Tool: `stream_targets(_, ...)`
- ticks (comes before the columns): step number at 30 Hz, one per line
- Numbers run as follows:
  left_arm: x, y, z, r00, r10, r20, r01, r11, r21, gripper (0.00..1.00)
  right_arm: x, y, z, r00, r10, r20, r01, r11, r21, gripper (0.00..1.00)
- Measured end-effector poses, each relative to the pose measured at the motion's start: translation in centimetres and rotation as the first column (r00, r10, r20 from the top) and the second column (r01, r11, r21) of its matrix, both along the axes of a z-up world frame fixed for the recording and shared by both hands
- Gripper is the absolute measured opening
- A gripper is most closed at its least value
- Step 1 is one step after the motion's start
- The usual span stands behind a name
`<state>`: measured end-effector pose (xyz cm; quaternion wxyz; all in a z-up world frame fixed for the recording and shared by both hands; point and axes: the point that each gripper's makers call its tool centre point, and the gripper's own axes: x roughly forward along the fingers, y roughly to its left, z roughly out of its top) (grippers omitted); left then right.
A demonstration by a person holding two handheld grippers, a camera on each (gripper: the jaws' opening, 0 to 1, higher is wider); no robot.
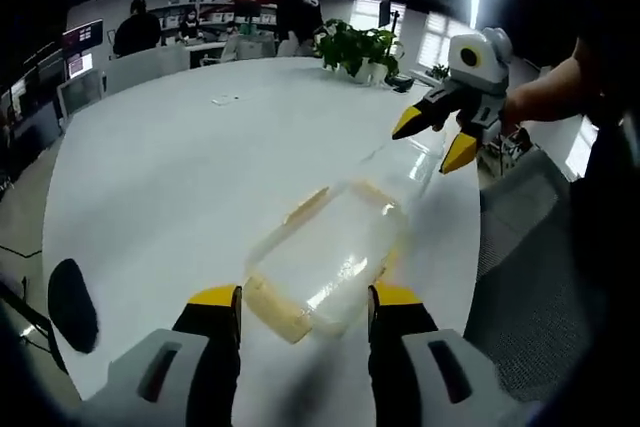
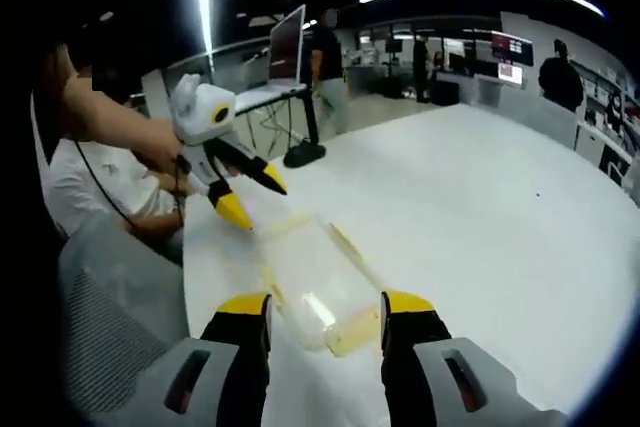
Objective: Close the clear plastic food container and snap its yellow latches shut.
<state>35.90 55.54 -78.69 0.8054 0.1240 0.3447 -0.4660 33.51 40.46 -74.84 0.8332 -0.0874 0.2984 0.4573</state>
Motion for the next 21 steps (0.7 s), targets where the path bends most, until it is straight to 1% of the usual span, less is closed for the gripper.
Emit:
stream_targets(7,0.3,0.1,-0.7,0.999,-0.045,-0.021,0.046,0.999,0.026,0.5,0.0,0.2,-0.8,0.999,0.041,-0.008,-0.041,0.998,-0.036,0.43)
stream_targets(11,0.2,0.2,-1.0,0.997,-0.077,-0.032,0.078,0.996,0.043,0.51,0.2,0.1,-1.7,0.998,0.067,-0.017,-0.069,0.995,-0.078,0.43)
stream_targets(14,0.3,0.2,-1.5,0.991,-0.125,-0.036,0.127,0.989,0.075,0.5,0.2,0.0,-2.1,0.996,0.09,-0.02,-0.092,0.99,-0.108,0.43)
stream_targets(19,0.6,0.2,-2.0,0.987,-0.155,-0.051,0.159,0.983,0.091,0.51,0.3,-0.1,-2.8,0.992,0.121,-0.03,-0.124,0.982,-0.144,0.43)
stream_targets(21,0.5,0.1,-2.1,0.982,-0.182,-0.05,0.187,0.977,0.105,0.51,0.3,-0.2,-3.2,0.99,0.139,-0.029,-0.142,0.976,-0.165,0.43)
